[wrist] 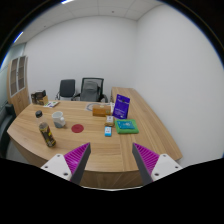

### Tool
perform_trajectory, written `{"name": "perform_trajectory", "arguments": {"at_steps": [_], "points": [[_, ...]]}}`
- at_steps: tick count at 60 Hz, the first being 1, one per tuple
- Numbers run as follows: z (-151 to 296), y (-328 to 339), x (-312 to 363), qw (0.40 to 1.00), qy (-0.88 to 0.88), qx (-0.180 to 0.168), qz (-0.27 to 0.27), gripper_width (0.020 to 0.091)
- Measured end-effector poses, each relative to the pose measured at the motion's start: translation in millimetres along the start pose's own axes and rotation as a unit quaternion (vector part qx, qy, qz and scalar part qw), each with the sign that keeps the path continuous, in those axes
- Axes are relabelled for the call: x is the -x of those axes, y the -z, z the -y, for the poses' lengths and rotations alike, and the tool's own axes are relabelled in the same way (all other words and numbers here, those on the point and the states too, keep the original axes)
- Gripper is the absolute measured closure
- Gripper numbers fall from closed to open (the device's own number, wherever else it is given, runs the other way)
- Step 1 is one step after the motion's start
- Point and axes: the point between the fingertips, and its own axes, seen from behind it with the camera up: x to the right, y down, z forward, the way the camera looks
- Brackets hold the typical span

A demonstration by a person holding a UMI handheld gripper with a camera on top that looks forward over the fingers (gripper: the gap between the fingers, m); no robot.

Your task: Pour water

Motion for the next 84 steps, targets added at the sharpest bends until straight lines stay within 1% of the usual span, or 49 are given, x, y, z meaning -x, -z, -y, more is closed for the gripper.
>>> {"name": "perform_trajectory", "arguments": {"at_steps": [6,16,26,33,37,40,43,52,56,60,64,67,69,75,78,80,84], "points": [[-8,-2,6,1.000,-0.003,0.007,0.005,0.0247],[-37,-9,34,0.999,-0.007,0.025,0.018,0.0249],[-69,-21,103,0.998,-0.019,0.042,0.052,0.0249],[-79,-31,166,0.996,-0.034,0.047,0.071,0.0249],[-79,-41,206,0.995,-0.037,0.041,0.078,0.0246],[-74,-50,236,0.996,-0.034,0.027,0.084,0.0244],[-69,-61,261,0.996,-0.033,0.013,0.081,0.0247],[-49,-95,328,0.996,-0.047,-0.010,0.075,0.0246],[-37,-113,346,0.996,-0.050,-0.020,0.074,0.0246],[-25,-134,357,0.996,-0.048,-0.038,0.063,0.0244],[-19,-158,364,0.997,-0.042,-0.048,0.052,0.0245],[-17,-174,368,0.997,-0.039,-0.053,0.049,0.0266],[-17,-184,369,0.997,-0.038,-0.053,0.046,0.0300],[-19,-205,372,0.997,-0.031,-0.059,0.038,0.0465],[-17,-211,374,0.997,-0.026,-0.069,0.037,0.0551],[-15,-212,373,0.996,-0.026,-0.076,0.034,0.0560],[-14,-213,374,0.996,-0.032,-0.080,0.035,0.0619]]}}
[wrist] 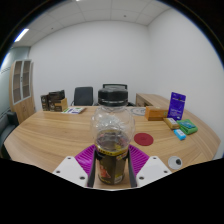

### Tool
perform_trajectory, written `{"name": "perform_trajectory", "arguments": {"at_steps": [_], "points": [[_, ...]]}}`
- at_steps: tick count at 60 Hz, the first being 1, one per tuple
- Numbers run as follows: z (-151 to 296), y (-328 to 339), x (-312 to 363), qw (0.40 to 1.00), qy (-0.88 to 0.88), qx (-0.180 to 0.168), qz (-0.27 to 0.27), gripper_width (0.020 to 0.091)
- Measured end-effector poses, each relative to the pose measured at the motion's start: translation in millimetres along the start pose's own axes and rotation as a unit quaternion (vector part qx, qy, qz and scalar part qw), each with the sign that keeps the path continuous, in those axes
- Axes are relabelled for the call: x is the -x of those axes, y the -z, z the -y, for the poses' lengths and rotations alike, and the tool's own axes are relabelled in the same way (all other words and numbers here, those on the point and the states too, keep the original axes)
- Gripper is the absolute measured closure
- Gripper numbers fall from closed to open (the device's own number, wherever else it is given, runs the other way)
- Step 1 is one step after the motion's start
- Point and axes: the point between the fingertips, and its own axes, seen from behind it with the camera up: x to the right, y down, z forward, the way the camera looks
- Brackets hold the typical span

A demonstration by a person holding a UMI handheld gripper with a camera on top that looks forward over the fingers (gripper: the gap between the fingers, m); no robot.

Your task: Pour water

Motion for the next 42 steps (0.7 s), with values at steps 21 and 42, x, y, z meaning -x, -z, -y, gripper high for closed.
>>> {"name": "perform_trajectory", "arguments": {"at_steps": [21,42], "points": [[63,13,-66,0.989,0.103,-0.002,-0.109,0.0704],[179,-48,-151,0.809,0.525,0.001,-0.264,0.0705]]}}
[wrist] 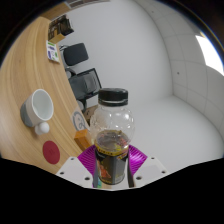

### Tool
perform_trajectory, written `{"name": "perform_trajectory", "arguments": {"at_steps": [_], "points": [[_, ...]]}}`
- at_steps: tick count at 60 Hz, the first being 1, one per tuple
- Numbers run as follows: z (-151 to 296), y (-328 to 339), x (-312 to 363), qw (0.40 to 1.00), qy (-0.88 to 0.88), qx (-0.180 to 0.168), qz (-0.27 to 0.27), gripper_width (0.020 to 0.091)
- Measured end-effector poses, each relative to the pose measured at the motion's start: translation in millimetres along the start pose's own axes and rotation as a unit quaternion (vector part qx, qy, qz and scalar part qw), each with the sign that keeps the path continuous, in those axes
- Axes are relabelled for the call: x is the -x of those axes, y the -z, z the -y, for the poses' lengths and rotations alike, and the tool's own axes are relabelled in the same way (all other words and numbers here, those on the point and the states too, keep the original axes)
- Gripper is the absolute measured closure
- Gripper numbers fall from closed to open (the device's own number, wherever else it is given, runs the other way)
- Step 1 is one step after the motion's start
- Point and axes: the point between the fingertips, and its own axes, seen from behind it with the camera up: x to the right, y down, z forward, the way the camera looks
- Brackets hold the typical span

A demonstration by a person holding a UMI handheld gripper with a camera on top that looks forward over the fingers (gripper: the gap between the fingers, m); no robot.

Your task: Pour water

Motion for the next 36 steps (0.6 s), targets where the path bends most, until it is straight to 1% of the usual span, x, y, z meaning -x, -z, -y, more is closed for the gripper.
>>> {"name": "perform_trajectory", "arguments": {"at_steps": [1,5,9,12,19,25,31,36], "points": [[5,-4,-1,1.000,0.023,-0.005,-0.005,0.0704],[25,-22,-4,0.993,0.107,-0.044,-0.033,0.0705],[43,-34,-2,0.971,0.224,-0.054,-0.068,0.0706],[58,-40,6,0.955,0.278,-0.073,-0.078,0.0705],[79,-48,28,0.915,0.382,-0.092,-0.088,0.0707],[86,-57,45,0.876,0.461,-0.103,-0.092,0.0706],[82,-61,58,0.867,0.481,-0.104,-0.074,0.0705],[82,-60,60,0.875,0.468,-0.108,-0.065,0.0705]]}}
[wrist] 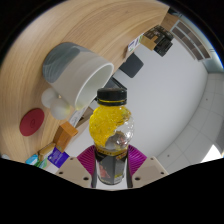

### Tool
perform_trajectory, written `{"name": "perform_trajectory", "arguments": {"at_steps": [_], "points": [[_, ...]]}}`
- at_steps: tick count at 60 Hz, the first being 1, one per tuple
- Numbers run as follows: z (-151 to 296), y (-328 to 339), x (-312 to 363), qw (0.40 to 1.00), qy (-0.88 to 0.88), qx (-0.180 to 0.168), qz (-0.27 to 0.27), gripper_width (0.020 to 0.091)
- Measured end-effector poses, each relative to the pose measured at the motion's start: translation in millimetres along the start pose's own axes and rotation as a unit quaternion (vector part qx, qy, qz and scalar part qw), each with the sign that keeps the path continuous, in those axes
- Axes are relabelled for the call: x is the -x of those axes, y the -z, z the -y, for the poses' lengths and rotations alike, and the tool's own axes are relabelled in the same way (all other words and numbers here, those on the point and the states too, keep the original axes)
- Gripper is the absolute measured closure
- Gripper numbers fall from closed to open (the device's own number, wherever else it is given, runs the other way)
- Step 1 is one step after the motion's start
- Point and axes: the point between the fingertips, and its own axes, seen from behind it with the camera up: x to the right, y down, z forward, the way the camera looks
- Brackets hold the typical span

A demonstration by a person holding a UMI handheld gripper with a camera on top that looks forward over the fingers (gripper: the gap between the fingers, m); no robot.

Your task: Pour water

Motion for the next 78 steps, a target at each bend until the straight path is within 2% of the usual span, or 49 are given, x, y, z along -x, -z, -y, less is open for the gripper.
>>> {"name": "perform_trajectory", "arguments": {"at_steps": [8,15,24,31,38,50,61,66,75,78], "points": [[-12,5,1,0.992,-0.123,0.006,0.032,0.0705],[-35,10,-10,0.945,-0.321,0.015,0.067,0.0703],[-56,26,-19,0.805,-0.582,0.022,0.111,0.0703],[-55,39,-21,0.690,-0.712,0.013,0.128,0.0702],[-42,30,6,0.590,-0.789,-0.005,0.168,0.0703],[-5,27,81,0.457,-0.861,0.004,0.224,0.0705],[20,21,133,0.443,-0.861,0.006,0.248,0.0699],[17,23,130,0.444,-0.867,-0.003,0.227,0.0693],[17,22,131,0.438,-0.868,-0.008,0.233,0.0576],[19,26,135,0.438,-0.863,0.004,0.251,0.0514]]}}
